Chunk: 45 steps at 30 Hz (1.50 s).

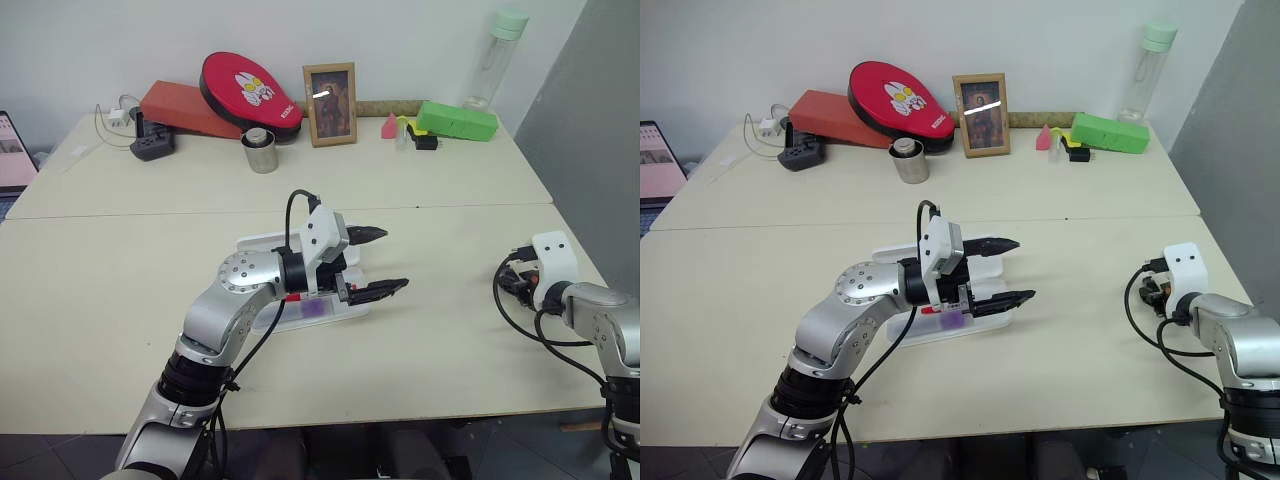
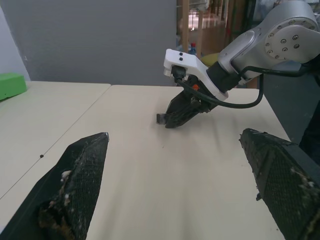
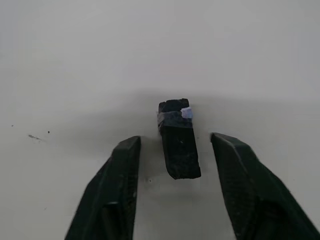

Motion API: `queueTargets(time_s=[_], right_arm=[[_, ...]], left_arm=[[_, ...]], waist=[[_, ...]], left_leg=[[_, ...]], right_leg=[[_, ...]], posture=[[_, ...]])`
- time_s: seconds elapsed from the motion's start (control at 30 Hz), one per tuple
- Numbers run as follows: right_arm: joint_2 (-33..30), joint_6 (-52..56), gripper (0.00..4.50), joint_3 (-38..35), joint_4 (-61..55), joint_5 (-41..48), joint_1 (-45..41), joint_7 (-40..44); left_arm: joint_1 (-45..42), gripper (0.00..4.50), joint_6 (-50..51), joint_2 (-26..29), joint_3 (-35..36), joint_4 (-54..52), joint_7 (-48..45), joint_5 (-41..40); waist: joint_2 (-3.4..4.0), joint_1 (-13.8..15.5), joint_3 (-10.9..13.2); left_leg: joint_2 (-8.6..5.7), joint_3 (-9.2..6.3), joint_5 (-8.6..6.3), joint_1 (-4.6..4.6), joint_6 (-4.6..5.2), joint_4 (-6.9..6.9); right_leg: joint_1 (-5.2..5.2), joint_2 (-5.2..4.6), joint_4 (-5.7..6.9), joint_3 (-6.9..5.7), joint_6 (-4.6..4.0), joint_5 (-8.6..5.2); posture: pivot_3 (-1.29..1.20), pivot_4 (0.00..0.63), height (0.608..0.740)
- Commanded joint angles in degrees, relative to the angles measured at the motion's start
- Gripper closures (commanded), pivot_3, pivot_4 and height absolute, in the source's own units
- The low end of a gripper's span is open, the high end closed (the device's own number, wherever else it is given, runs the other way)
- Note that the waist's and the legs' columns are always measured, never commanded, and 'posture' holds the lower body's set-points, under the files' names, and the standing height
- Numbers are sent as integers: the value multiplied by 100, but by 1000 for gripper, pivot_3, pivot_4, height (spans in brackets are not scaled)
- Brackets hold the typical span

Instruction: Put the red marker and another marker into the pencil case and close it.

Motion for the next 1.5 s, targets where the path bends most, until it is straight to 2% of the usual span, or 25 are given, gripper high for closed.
queueTargets(time_s=[0.03,0.13,0.17,0.3,0.4,0.47,0.53,0.67,0.93,1.33,1.37,1.5], right_arm=[[-58,-66,3519,-232,-118,-36,-16,36],[-85,-115,4157,-238,-139,-59,-12,67],[-142,-455,4260,-167,-293,-75,-19,228],[-294,-1590,4266,158,-830,-3,-94,1069],[-805,-2202,4266,1013,-1465,335,-182,2777],[-945,-2493,4266,1466,-1394,286,-422,3372],[-802,-2730,4266,1753,-994,133,-831,3532],[-461,-3126,4266,2823,-361,-285,-1694,4325],[348,-3454,4266,3751,546,-986,-2454,4667],[736,-3641,4266,3886,919,-1335,-2621,4995],[765,-3642,3557,3871,917,-1329,-2632,5011],[837,-3655,2612,3844,945,-1364,-2657,5042]], left_arm=[[-113,0,-40,-17,65,-150,-48,-135],[-139,0,-60,-14,59,-112,-43,-145],[-115,0,-71,14,58,-113,-57,-140],[-2,0,-16,218,139,-188,-121,-149],[322,0,144,722,522,-447,-227,-295],[531,0,194,996,722,-546,-263,-368],[720,0,254,1217,882,-621,-315,-471],[1501,0,317,1835,1530,-943,-508,-705],[2401,0,609,2311,2181,-1521,-433,-1130],[2674,0,768,2342,2341,-1902,18,-1264],[2683,0,768,2354,2333,-1913,30,-1266],[2705,0,764,2384,2313,-1940,87,-1276]], waist=[[0,0,0],[0,0,0],[0,0,0],[1,-14,0],[2,-35,0],[3,-80,1],[1,-59,2],[0,-25,3],[-6,30,5],[-5,8,5],[-5,8,5],[-5,8,5]], left_leg=[[0,0,0,0,0,0],[0,0,0,0,0,0],[0,0,0,0,0,0],[0,4,0,3,0,-1],[3,9,0,12,0,-4],[11,14,-1,22,1,-9],[20,1,-1,29,1,-8],[17,10,0,28,0,-1],[23,-18,0,0,0,-1],[21,-19,0,4,0,-2],[22,-19,0,4,0,-2],[21,-19,0,5,0,-2]], right_leg=[[0,0,0,0,0,0],[0,0,0,0,0,0],[0,0,0,0,0,0],[0,1,0,-1,0,0],[0,6,2,-3,1,-1],[0,13,0,3,2,-1],[11,22,-3,-5,2,-2],[10,12,-3,-1,1,-1],[1,-14,-8,-11,0,-1],[1,-12,-3,-11,0,-1],[1,-12,-3,-11,0,-1],[1,-11,-3,-11,-1,0]], posture=[[0,150,740],[0,150,740],[0,150,740],[0,150,740],[0,150,740],[0,150,740],[0,150,740],[0,150,740],[0,150,740],[0,150,740],[0,150,740],[0,150,740]])
